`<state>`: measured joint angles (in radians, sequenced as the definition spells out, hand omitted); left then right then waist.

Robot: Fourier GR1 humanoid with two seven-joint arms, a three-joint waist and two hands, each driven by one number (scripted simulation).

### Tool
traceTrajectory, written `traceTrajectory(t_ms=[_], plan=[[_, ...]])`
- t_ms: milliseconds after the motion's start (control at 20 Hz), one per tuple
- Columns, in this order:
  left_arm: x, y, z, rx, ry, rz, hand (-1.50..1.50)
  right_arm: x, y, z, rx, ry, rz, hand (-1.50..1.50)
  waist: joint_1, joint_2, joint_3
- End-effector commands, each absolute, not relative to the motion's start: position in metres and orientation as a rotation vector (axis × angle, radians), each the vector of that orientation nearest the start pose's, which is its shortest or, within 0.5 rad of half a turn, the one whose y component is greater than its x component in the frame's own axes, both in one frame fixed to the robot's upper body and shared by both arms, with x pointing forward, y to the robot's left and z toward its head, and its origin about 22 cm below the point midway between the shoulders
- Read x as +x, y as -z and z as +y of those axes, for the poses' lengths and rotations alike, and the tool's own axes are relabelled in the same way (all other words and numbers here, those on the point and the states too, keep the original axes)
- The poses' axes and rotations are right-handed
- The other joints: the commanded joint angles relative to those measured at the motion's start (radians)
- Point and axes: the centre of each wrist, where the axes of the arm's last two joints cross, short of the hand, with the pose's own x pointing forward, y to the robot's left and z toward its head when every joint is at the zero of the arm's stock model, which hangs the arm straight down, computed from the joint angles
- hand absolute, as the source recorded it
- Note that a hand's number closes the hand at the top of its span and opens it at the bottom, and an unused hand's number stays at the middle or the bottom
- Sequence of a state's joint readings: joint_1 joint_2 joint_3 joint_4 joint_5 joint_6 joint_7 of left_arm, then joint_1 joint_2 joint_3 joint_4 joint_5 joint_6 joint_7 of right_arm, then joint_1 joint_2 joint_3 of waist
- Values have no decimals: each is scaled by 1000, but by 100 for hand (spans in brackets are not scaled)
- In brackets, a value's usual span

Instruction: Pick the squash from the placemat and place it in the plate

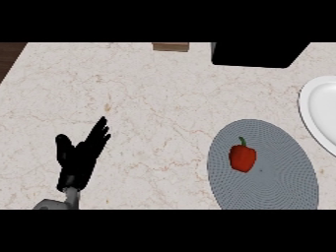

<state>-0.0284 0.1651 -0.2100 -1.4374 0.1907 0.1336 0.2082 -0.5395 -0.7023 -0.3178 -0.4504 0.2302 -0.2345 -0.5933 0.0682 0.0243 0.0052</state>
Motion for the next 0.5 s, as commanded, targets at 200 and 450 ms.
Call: traceTrajectory(t_ms=[200,450], plan=[[245,24,224,-57,66,-1231,0,316,-33,-491,-826,-384,-1493,-150,12,6,4],[241,34,225,-35,39,-1197,0,323,-22,-477,-685,-220,-1705,-150,-8,3,4]])
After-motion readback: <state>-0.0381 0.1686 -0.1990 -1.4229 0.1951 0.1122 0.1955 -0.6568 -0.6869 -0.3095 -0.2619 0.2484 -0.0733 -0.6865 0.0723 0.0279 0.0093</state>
